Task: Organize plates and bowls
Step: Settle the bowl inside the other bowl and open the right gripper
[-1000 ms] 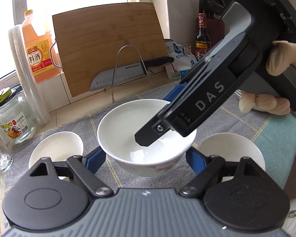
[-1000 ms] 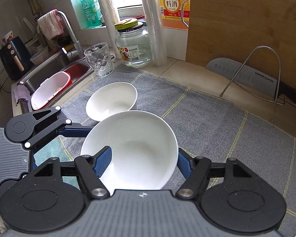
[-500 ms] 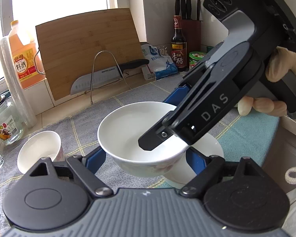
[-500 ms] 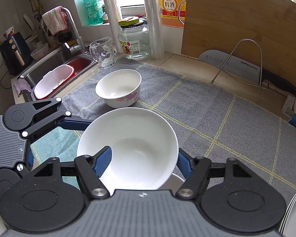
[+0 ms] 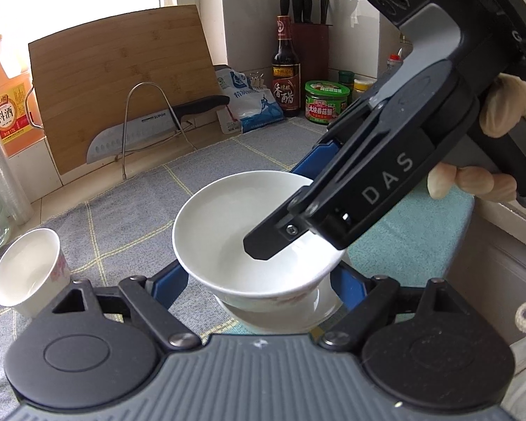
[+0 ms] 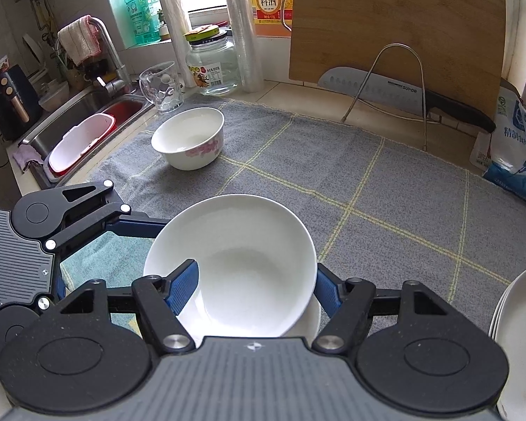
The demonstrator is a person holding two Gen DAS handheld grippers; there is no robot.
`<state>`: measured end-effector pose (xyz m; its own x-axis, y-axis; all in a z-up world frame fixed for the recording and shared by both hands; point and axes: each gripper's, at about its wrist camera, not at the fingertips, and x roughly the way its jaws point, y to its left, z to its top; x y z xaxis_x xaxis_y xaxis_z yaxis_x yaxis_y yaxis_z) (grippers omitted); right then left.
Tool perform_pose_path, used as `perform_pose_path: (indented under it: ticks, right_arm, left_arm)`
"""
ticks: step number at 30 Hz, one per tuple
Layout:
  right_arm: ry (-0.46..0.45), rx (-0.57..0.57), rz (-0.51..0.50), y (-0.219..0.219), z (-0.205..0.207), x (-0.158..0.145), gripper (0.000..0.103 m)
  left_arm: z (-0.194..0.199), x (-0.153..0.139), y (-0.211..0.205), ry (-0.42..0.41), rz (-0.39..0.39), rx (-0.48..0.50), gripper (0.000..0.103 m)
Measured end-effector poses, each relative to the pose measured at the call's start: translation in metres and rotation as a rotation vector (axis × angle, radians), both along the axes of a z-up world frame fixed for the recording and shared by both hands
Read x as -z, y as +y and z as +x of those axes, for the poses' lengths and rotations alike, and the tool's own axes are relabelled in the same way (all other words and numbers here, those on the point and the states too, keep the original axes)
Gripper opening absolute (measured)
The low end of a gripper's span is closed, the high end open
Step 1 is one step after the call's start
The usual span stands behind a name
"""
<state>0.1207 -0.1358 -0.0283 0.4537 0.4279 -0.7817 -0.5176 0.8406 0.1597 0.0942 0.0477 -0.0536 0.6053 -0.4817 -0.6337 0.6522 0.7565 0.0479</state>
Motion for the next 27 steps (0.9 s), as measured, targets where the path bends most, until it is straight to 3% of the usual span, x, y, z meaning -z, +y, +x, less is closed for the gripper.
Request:
perform_pose_path:
  ticks: [27]
  right_arm:
    - [0.04,0.03,-0.016,-0.008,-0.003,0.019,0.075]
  left_arm:
    - [0.007,0.01,-0.008,0.054,0.023,0.027,0.088]
